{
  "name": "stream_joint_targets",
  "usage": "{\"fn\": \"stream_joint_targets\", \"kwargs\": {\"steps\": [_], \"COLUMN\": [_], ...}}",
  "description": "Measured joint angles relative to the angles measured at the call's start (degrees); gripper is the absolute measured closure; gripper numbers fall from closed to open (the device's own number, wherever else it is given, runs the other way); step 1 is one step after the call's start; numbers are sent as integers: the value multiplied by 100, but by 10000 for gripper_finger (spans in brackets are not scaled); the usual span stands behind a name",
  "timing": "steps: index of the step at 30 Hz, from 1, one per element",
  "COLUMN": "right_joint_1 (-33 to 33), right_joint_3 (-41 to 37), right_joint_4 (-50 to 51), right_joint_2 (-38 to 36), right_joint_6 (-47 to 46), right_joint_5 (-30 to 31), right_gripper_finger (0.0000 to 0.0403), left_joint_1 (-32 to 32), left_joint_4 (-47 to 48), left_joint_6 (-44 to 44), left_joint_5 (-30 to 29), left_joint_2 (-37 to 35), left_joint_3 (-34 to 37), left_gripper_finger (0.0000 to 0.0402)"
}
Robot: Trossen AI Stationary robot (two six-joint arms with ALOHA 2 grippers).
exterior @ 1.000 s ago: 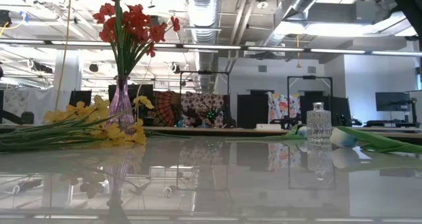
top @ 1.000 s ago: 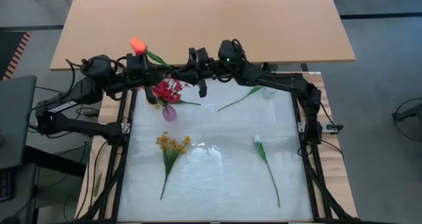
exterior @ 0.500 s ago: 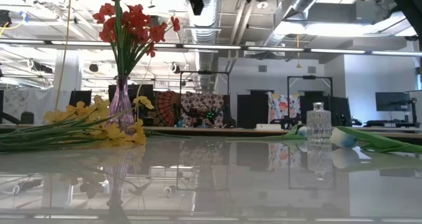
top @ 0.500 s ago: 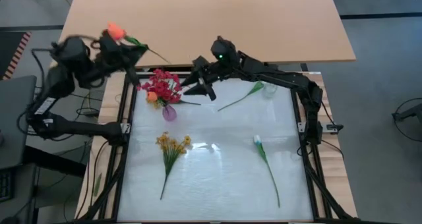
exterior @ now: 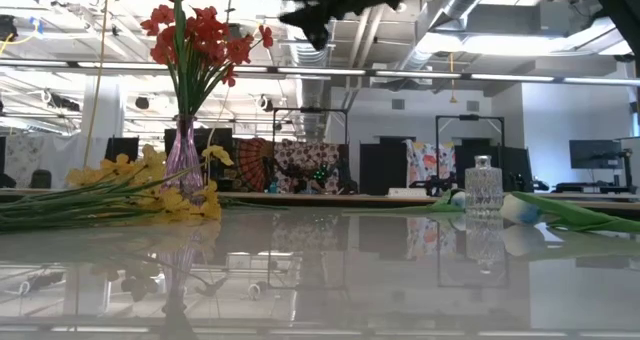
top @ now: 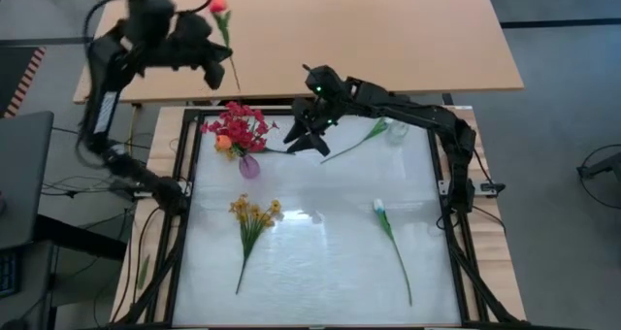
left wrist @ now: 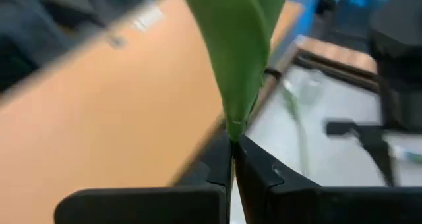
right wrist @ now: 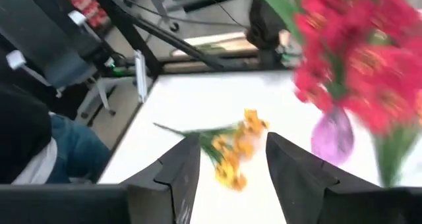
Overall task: Sort flowers into vase by color
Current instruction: Put the orange tulip into the purple vase
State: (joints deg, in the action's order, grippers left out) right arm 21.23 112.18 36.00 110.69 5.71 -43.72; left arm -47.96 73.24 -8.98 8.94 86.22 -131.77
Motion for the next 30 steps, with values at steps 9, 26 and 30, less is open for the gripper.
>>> {"fn": "stream_joint_targets", "kwargs": {"steps": [9,26,30], "right_joint_1": [388,238,260], "right_joint_3": [0,0,0], "right_joint_4": [838,879,879], "right_joint_2": [-17,20,20], "right_joint_6": [540,1089,1090], "right_joint_5": [-22,-149,-149], "right_gripper_finger": [261,311,316], "left_joint_1": [-814,110,328], "left_joint_4": [587,1057,1156], "left_joint_6": [198,135,156], "left_joint_5": [1496,1053,681], "left_joint_2": [855,953,953], "left_joint_3": [5,5,27], "left_gripper_finger": [401,401,401]}}
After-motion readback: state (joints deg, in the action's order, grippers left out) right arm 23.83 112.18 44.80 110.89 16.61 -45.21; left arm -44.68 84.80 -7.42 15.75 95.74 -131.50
